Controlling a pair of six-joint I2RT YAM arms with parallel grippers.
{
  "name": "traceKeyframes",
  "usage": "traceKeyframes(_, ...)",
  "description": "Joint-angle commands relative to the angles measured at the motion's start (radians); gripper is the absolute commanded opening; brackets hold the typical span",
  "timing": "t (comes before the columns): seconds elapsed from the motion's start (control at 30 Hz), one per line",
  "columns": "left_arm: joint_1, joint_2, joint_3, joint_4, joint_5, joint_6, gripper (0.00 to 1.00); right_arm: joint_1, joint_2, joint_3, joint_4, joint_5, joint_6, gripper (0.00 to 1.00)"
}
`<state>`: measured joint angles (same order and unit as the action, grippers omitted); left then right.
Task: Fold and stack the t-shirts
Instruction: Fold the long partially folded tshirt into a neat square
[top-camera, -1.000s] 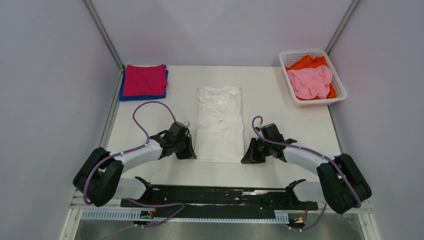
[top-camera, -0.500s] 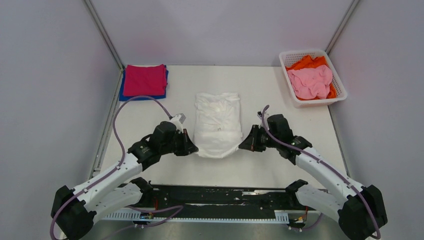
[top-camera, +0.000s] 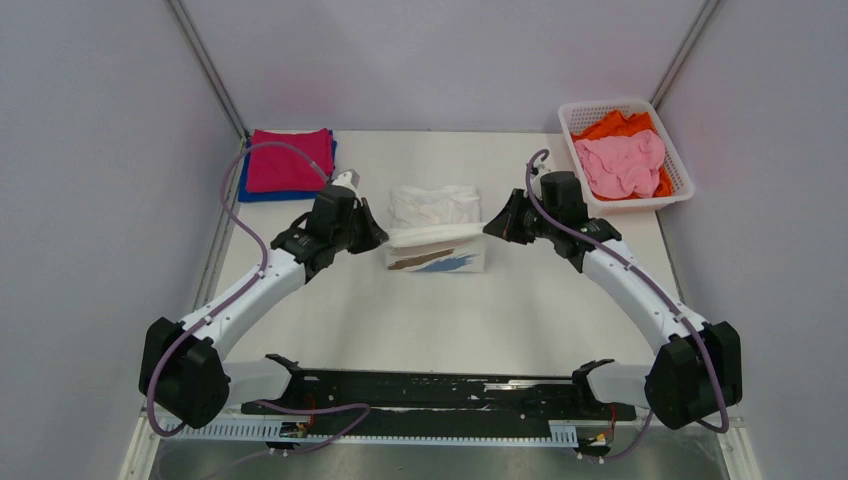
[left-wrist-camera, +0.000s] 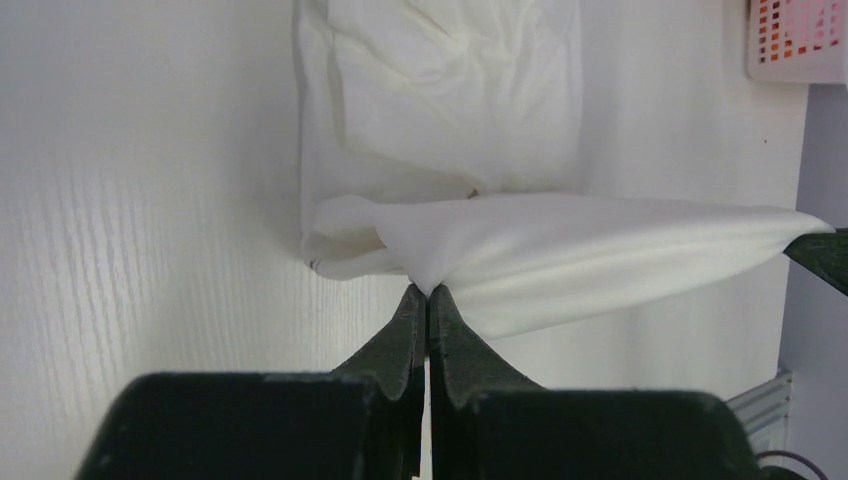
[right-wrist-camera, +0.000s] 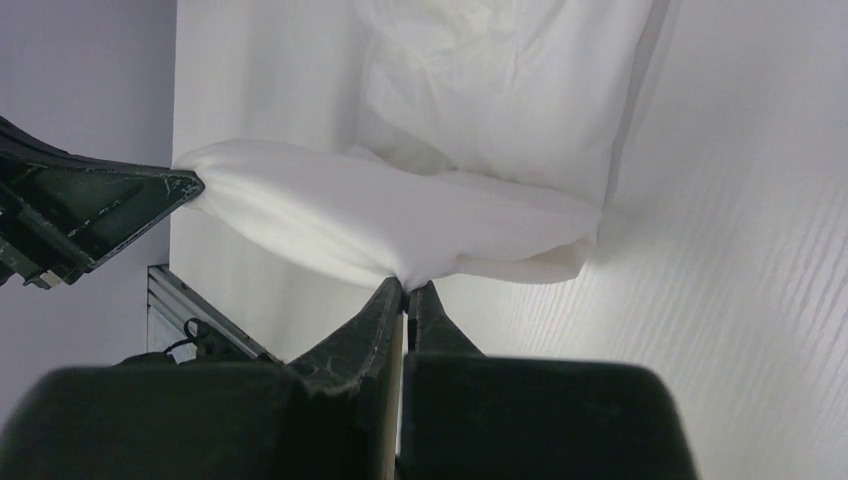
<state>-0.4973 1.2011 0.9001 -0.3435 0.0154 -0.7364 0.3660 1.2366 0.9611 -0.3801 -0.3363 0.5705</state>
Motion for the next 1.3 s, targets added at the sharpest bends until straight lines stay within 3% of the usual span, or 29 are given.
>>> traceKeyframes(0.0, 0.041, 0.062, 0.093, 0.048, -0.049, 0.042, 0.0, -0.052, 0.081, 0.099, 0.041, 0.008, -0.052, 0.0)
traceKeyframes(0.57, 0.144, 0.404, 0.36, 0.077, 0.018, 0.079, 0.0, -0.145, 0.392, 0.322, 0.094, -0.07, -0.072, 0.0)
traceKeyframes(1.13, 0.197, 0.73, 0.56, 0.088, 0.083, 0.072, 0.01, -0.173, 0.665, 0.482, 0.125, -0.009, -0.076, 0.01)
traceKeyframes(1.17, 0.2, 0.737, 0.568, 0.093, 0.077, 0.072, 0.04, -0.177, 0.685, 0.498, 0.125, -0.012, -0.08, 0.02)
traceKeyframes(1.2, 0.206, 0.75, 0.582, 0.098, 0.074, 0.078, 0.16, -0.182, 0.705, 0.52, 0.122, -0.028, -0.086, 0.07)
traceKeyframes(1.23, 0.208, 0.765, 0.607, 0.103, 0.075, 0.079, 0.26, -0.188, 0.732, 0.549, 0.119, -0.046, -0.089, 0.16)
traceKeyframes(1.27, 0.216, 0.77, 0.623, 0.102, 0.08, 0.083, 0.44, -0.19, 0.748, 0.573, 0.116, -0.058, -0.09, 0.33)
